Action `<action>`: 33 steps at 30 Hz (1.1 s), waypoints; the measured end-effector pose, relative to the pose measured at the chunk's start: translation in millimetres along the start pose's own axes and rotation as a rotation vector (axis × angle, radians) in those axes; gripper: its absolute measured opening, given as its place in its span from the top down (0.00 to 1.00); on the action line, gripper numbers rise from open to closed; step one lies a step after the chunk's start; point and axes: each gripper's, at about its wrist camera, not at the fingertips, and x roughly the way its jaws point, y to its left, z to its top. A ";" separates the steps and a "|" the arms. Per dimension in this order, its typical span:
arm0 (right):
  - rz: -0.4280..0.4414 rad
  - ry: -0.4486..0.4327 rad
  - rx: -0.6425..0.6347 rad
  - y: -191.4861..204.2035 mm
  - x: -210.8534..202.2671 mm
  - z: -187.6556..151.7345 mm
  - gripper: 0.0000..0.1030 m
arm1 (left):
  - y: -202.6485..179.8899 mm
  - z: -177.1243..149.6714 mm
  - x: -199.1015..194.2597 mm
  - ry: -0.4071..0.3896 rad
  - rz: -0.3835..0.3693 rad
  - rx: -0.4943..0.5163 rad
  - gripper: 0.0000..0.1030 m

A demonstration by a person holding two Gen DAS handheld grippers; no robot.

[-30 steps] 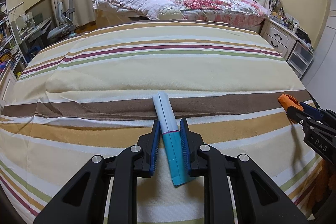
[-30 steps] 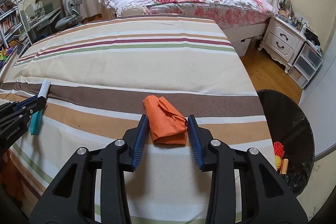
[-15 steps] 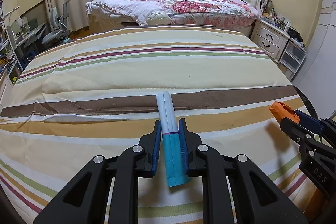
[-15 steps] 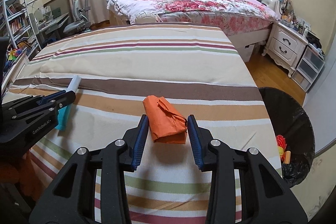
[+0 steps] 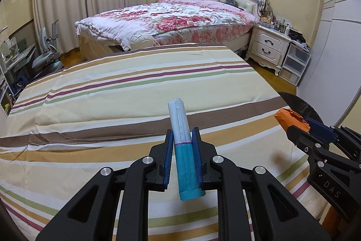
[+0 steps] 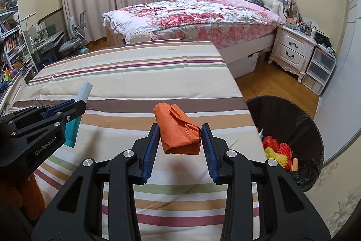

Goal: Collect trash
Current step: 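Carry the orange cloth and white-teal marker over the black bin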

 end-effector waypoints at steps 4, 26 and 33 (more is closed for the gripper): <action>-0.033 -0.022 0.025 -14.7 -6.1 3.9 0.64 | -16.5 10.0 -0.1 -0.017 -0.027 0.026 0.83; -0.247 -0.111 0.180 -122.6 -25.1 18.8 0.64 | -116.8 61.3 17.2 -0.091 -0.174 0.161 0.83; -0.285 -0.115 0.216 -145.0 -25.2 15.4 0.64 | -146.8 67.0 26.4 -0.095 -0.205 0.202 0.83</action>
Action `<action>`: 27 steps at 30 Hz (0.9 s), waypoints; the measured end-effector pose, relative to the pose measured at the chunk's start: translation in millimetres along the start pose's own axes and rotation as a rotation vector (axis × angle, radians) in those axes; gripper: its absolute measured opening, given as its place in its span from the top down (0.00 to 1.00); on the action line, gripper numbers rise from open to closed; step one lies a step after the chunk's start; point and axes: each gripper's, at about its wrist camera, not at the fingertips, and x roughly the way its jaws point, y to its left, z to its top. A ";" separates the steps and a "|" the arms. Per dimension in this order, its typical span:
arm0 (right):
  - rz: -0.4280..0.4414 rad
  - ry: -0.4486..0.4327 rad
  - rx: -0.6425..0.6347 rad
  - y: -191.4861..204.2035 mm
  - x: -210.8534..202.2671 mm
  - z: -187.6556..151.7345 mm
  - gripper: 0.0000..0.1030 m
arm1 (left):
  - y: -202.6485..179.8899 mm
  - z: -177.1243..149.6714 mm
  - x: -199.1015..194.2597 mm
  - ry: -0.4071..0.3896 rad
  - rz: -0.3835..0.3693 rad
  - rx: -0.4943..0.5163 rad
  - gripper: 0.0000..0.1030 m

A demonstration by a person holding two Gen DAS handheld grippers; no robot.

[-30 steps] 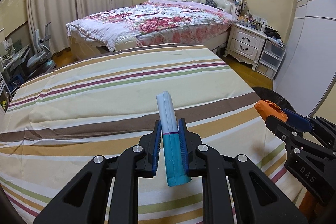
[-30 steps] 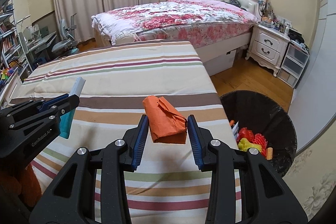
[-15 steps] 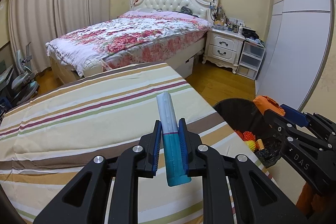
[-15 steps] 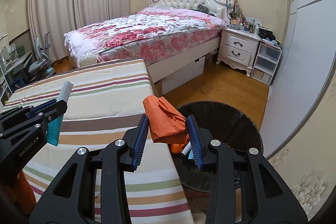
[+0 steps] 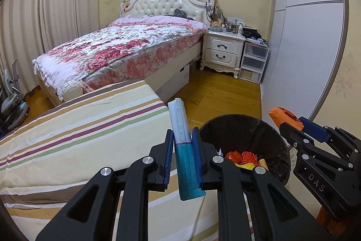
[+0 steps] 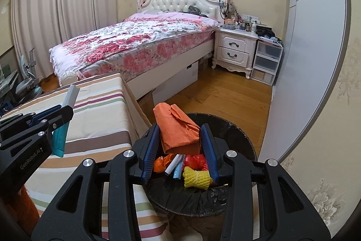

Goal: Collect trash
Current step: 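Carry the orange cloth and white-teal marker over the black bin, then open both tools over the bin to drop the cloth and marker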

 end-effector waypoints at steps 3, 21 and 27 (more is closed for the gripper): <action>-0.015 -0.001 0.013 -9.1 3.3 0.3 0.64 | -9.3 4.3 7.3 0.004 -0.012 0.011 0.83; -0.083 0.022 0.085 -47.2 33.6 -0.6 0.64 | -52.7 24.1 58.9 0.027 -0.024 0.081 0.83; -0.102 0.041 0.091 -50.9 50.6 -1.1 0.63 | -63.3 27.8 79.5 0.052 -0.017 0.091 0.83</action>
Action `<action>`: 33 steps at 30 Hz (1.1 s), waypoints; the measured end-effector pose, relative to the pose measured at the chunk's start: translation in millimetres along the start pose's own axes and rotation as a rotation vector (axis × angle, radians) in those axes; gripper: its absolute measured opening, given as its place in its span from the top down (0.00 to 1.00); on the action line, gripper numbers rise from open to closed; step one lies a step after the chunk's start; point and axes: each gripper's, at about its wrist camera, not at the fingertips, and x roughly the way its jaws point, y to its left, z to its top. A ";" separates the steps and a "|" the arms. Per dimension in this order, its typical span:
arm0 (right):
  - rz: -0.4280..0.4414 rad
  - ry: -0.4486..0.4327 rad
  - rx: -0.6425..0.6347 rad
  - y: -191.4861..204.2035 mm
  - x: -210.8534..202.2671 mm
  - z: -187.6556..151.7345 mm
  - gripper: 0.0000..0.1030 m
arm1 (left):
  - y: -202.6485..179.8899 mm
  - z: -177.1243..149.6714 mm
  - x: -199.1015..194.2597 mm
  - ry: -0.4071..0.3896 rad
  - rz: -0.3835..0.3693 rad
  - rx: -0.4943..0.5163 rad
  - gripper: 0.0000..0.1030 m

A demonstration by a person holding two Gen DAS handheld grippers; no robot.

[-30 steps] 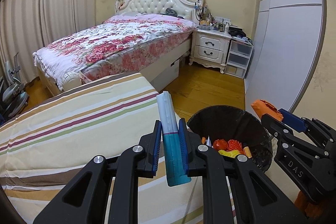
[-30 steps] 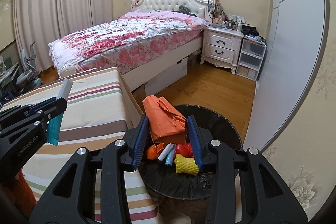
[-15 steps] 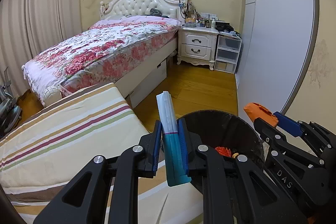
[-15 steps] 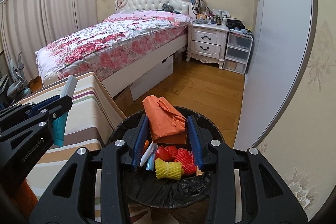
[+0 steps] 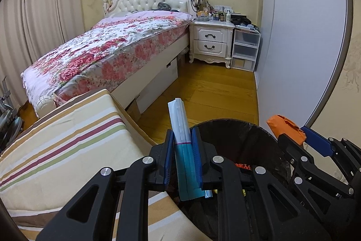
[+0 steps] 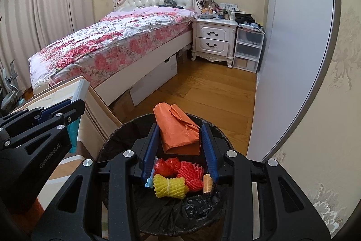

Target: Collect trash

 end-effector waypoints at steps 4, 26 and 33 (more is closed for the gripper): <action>-0.015 0.015 0.000 -2.7 9.5 -2.1 0.63 | -3.9 2.4 11.5 0.015 0.003 0.008 0.83; -0.101 0.013 0.003 -9.1 17.1 -7.0 0.29 | 1.3 -2.1 16.4 0.034 0.096 -0.016 0.23; -0.112 0.013 -0.003 -5.6 7.7 -11.5 0.25 | 16.3 -9.5 -2.7 0.018 0.113 -0.048 0.21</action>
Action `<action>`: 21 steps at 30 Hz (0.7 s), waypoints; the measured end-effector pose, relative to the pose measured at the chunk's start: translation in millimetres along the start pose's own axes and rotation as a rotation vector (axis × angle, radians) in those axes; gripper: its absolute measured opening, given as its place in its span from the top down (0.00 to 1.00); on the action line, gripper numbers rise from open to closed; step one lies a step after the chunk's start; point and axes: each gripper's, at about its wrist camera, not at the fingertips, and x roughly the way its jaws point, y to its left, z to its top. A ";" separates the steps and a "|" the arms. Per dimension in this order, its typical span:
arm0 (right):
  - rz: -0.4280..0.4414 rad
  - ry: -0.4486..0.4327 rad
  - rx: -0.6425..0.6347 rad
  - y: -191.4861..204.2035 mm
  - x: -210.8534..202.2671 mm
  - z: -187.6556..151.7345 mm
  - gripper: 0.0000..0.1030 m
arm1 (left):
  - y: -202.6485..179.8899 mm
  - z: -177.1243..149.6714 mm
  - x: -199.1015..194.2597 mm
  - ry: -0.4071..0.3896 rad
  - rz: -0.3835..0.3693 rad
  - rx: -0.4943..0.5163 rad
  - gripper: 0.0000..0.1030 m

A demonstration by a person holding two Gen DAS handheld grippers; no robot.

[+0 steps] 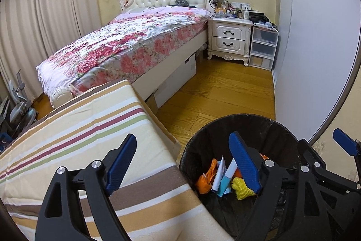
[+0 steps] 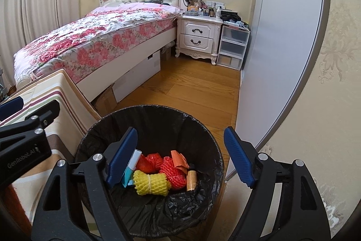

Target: Collect trash

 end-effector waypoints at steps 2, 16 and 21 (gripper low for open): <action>0.000 0.000 -0.002 0.5 -5.6 -2.5 0.25 | 5.6 -3.1 -5.9 -0.001 0.002 -0.013 0.21; 0.039 -0.061 -0.030 15.6 -63.0 -9.0 0.20 | 25.7 -22.6 -53.7 -0.044 0.023 -0.049 0.19; 0.056 -0.080 -0.051 24.2 -81.7 -11.7 0.20 | 35.3 -29.7 -69.1 -0.059 0.032 -0.065 0.19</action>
